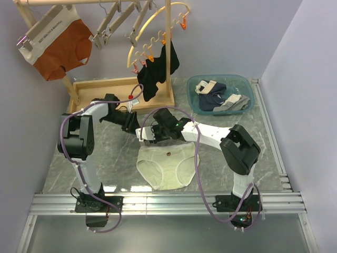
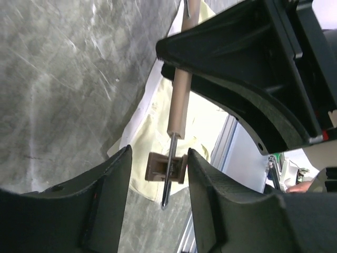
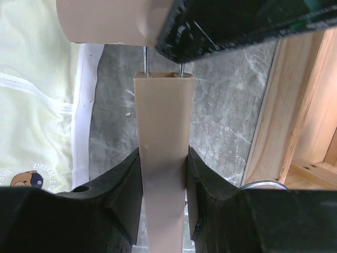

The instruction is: Clip the underwear to the hanger

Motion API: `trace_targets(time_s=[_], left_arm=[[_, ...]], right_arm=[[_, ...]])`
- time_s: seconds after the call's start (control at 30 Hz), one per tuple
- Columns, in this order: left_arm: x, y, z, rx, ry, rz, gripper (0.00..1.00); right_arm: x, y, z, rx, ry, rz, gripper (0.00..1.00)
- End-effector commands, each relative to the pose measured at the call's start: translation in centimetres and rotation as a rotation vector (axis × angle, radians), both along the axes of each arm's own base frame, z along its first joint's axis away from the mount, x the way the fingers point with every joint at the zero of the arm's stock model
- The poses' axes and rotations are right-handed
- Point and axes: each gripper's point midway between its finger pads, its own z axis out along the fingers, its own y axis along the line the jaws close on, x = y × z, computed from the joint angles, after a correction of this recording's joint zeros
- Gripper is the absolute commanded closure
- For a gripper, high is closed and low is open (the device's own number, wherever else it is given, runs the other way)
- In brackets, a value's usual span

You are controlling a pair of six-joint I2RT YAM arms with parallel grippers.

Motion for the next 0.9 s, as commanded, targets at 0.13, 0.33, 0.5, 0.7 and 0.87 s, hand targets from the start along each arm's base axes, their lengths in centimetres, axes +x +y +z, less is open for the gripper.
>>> trace_targets(time_s=[0.13,0.33,0.5,0.7,0.87], left_arm=[[1.21,-0.28,1.41,-0.029,-0.068,0.018,0.48],[0.85,-0.24,1.09,-0.029,-0.056,0.012,0.59],[0.57,-0.26,1.02,-0.034,-0.037,0.004,0.85],[0.76,-0.12,1.11,-0.033,-0.041,0.009,0.48],[1.15,0.24,1.35,-0.03,-0.038,0.033,0.28]], right_arm=[[-0.43,1.05,2.93,0.061,-0.04,0.027,1.0],[-0.35,1.05,2.84,0.057,-0.044,0.023,1.0],[-0.03,0.87,2.55,0.05,-0.052,0.008,1.0],[0.17,0.75,2.62,0.05,-0.068,-0.002,1.0],[0.07,0.65,2.91,0.057,-0.081,-0.004,1.0]])
